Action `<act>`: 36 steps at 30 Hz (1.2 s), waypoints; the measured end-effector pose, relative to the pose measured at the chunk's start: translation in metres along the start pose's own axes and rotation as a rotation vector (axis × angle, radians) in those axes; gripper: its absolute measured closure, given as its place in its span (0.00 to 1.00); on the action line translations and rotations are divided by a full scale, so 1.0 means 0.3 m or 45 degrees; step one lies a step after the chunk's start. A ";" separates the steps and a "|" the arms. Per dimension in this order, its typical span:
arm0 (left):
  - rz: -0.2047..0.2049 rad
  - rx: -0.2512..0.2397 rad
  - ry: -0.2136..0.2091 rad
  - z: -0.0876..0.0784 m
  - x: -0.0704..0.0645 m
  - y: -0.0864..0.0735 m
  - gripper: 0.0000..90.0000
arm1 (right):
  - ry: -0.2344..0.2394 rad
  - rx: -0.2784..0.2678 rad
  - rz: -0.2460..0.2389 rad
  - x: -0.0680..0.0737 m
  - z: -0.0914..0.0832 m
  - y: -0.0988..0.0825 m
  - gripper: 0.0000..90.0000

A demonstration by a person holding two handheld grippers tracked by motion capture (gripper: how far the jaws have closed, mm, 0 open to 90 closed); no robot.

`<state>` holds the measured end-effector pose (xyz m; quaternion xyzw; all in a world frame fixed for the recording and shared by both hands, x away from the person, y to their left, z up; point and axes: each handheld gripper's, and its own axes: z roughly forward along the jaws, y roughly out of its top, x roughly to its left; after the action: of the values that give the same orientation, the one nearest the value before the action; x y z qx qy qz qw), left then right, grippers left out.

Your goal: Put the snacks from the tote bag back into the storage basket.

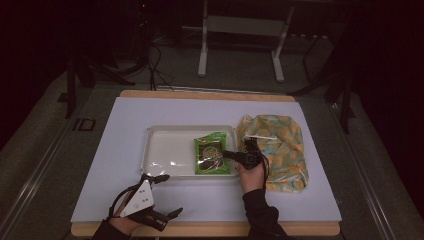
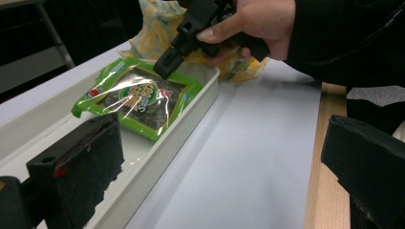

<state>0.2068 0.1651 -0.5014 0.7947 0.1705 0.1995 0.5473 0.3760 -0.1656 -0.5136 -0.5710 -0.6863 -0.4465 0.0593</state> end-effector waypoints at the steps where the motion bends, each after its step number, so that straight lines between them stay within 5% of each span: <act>1: -0.001 -0.001 0.001 0.000 0.000 0.000 0.01 | -0.006 0.004 0.000 -0.003 0.001 -0.002 0.99; 11: 0.002 0.003 0.001 0.002 0.000 0.000 0.01 | -0.039 0.063 -0.006 0.004 0.002 0.007 0.96; 24: 0.004 0.003 -0.001 0.002 0.000 0.000 0.01 | -0.062 0.078 -0.029 0.016 0.002 0.021 0.80; 36: 0.002 0.004 0.000 0.002 0.000 0.000 0.01 | -0.087 0.053 -0.166 0.065 -0.033 0.047 0.75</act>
<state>0.2070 0.1647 -0.5015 0.7958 0.1701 0.1996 0.5459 0.3771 -0.1589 -0.4886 -0.5386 -0.7328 -0.4154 0.0186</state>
